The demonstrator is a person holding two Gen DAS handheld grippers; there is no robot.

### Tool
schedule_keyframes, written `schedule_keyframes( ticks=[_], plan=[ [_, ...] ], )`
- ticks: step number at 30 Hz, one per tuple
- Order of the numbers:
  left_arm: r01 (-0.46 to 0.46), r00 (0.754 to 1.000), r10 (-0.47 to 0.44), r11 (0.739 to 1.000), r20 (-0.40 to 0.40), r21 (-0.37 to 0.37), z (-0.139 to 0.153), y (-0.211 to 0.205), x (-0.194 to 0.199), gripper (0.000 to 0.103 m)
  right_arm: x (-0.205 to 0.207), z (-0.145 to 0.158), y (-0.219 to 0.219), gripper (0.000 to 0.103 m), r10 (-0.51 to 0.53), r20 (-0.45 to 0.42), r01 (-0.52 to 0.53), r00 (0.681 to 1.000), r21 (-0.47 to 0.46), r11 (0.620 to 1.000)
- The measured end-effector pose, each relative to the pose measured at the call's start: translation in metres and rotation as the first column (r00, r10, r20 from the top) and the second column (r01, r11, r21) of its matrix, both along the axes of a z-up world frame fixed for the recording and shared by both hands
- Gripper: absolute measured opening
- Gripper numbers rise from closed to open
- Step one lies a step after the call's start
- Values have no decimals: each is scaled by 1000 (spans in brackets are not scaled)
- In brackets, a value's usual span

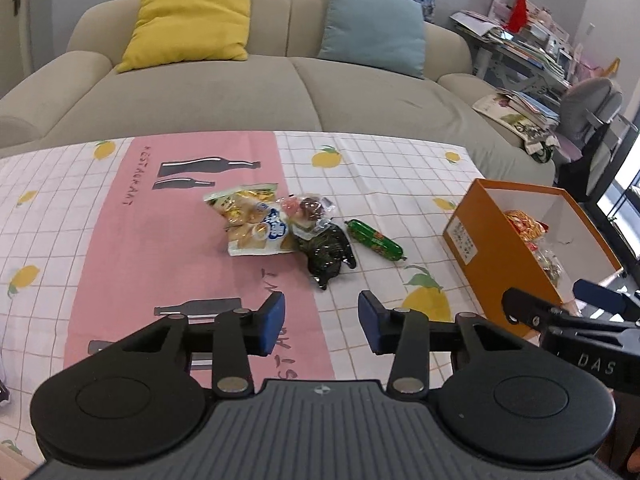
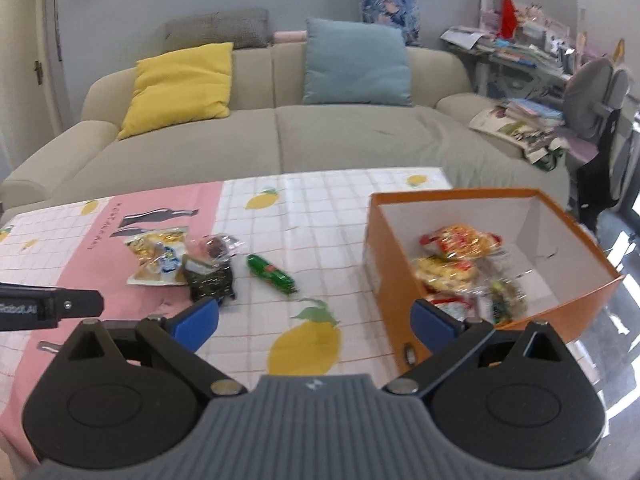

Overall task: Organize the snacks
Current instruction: 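Withdraw both open tools from the box back toward the remaining snacks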

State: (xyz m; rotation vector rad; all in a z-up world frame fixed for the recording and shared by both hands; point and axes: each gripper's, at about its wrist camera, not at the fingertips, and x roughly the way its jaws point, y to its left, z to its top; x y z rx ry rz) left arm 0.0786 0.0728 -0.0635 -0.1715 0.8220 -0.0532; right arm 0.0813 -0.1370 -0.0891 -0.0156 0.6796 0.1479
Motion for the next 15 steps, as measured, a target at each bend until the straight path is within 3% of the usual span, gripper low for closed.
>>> schedule_keyframes(
  ticks=[5,7,8,9,15],
  plan=[
    [-50,999,50,999,1,-5,-7,10,5,52,11,-8,17,99,32,-20,-33,999,-34,999],
    [-69,998,69,998,0,2,-10,13,9,65,18,-12,23,99,51,-33,-52,998,-37,998],
    [-74,997,74,997,1,-1,-11,16,11,78,22,-15,26,99,59,-44,-61,997,-33,998],
    [-79,997,79,997,0,-11,-12,19,13,84,26,-17,28,99,65,-53,-67,996,-30,997],
    [-124,991,120,990,-67,-71,-23,40,35,84,53,-30,43,99,92,-98,-96,991,-37,995]
  ],
)
